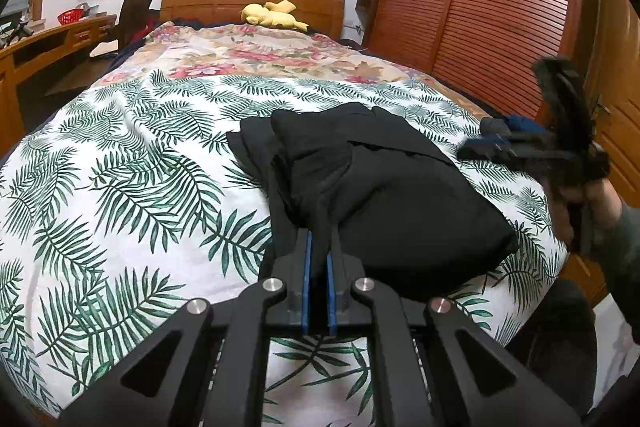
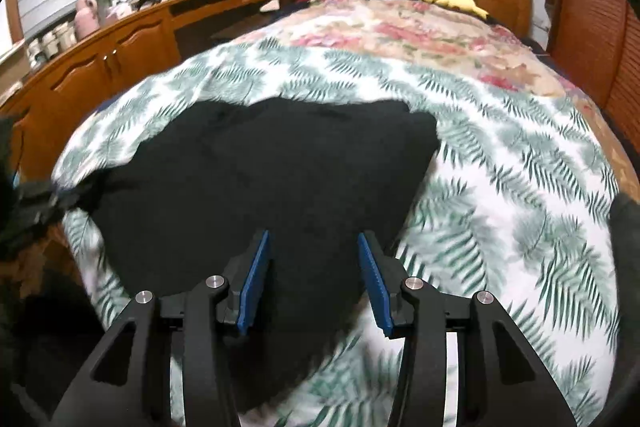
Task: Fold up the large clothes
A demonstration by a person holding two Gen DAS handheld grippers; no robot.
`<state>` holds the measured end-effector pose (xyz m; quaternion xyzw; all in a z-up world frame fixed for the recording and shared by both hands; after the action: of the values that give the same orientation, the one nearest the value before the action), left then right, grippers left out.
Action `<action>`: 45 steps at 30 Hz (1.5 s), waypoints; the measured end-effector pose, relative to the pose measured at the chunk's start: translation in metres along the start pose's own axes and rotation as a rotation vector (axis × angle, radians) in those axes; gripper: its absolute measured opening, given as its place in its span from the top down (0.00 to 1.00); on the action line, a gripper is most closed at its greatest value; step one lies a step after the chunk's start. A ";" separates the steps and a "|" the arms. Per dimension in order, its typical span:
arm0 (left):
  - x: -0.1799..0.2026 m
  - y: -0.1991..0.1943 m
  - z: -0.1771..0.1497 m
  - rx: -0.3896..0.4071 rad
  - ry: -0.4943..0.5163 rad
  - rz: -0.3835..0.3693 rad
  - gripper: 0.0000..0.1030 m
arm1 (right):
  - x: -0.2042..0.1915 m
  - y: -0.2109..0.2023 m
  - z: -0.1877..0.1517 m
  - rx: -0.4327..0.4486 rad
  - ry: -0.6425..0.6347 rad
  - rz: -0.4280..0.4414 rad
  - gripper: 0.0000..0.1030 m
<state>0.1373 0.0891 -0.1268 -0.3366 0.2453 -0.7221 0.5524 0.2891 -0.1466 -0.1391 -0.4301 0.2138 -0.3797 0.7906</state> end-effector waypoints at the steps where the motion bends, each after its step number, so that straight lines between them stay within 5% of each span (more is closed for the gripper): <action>1: 0.000 0.000 0.000 0.000 -0.001 -0.002 0.95 | 0.006 0.006 0.009 0.000 -0.001 -0.005 0.55; 9: -0.002 0.003 -0.002 -0.008 0.003 -0.002 0.95 | 0.046 0.063 0.056 -0.058 0.063 -0.039 0.54; 17: -0.002 0.005 -0.004 -0.017 0.010 -0.001 0.95 | 0.079 0.103 0.076 -0.124 0.160 0.006 0.22; 22: -0.004 0.006 -0.002 -0.021 0.003 -0.003 0.95 | 0.088 0.125 0.082 -0.166 0.182 0.076 0.16; 28: -0.009 0.004 -0.002 -0.031 -0.022 -0.017 0.93 | 0.093 0.136 0.081 -0.179 0.225 0.128 0.15; 35: -0.006 -0.014 -0.011 -0.032 0.011 0.021 0.77 | 0.090 0.136 0.079 -0.182 0.212 0.100 0.15; 45: -0.009 0.009 -0.029 -0.135 0.000 -0.012 0.72 | 0.089 0.138 0.078 -0.179 0.215 0.094 0.15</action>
<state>0.1223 0.0951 -0.1539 -0.3745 0.2912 -0.7074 0.5240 0.4537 -0.1292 -0.2146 -0.4452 0.3503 -0.3654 0.7386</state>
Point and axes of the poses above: each gripper's, at about its wrist camera, not at the fingertips, and y roughly the way its jaws point, x to its right, z to its top, the point moved 2 cm from there along y, roughly the way its jaws point, and after that the axes turned 12 degrees about -x, right-handed, at the moved point
